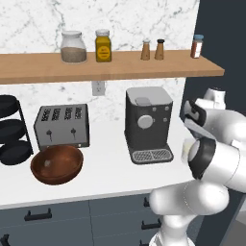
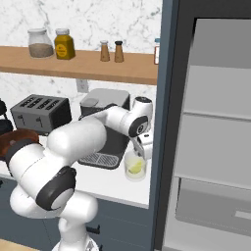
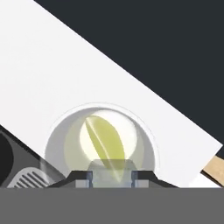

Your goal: Grab a lemon wedge from the fridge and one ice cube from the ice bowl, and put them in the glass of lemonade.

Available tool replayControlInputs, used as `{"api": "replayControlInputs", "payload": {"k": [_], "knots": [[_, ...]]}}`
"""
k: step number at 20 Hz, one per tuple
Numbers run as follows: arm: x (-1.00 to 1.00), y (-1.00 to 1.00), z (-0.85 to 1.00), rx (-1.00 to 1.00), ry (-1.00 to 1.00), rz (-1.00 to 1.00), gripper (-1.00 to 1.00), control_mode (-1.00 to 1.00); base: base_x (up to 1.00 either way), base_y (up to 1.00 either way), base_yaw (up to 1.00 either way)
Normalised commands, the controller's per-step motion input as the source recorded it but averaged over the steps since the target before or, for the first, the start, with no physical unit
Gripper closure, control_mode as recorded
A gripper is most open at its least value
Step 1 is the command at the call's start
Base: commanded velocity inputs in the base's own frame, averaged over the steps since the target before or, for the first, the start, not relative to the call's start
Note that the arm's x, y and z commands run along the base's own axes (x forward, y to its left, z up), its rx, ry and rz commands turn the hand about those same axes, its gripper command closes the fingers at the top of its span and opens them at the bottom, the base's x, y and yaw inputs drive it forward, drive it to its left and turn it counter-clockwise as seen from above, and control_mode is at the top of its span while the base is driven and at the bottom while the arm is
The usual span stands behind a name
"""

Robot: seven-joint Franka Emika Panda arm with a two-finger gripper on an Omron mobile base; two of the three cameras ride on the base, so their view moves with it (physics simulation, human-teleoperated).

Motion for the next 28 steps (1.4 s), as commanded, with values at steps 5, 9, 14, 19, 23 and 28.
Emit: {"api": "replayControlInputs", "payload": {"k": [5,9,14,19,23,28], "knots": [[0.16,0.0,-0.4,0.0,-0.09,0.0,1.0,-1.0,0.0,0.0,0.0],[0.12,0.0,-0.35,0.0,-0.06,0.0,1.0,-1.0,0.0,0.0,0.0],[0.08,0.0,-0.15,0.0,-0.04,0.0,-1.0,-1.0,0.0,0.0,0.0],[0.0,0.0,0.46,0.0,-0.06,-0.02,-1.0,-1.0,0.0,0.0,0.0],[0.0,0.0,1.0,0.0,-0.11,-0.07,-1.0,-1.0,0.0,0.0,0.0],[-0.43,0.0,1.0,0.0,-0.32,-0.05,-1.0,-1.0,0.0,0.0,0.0]]}}
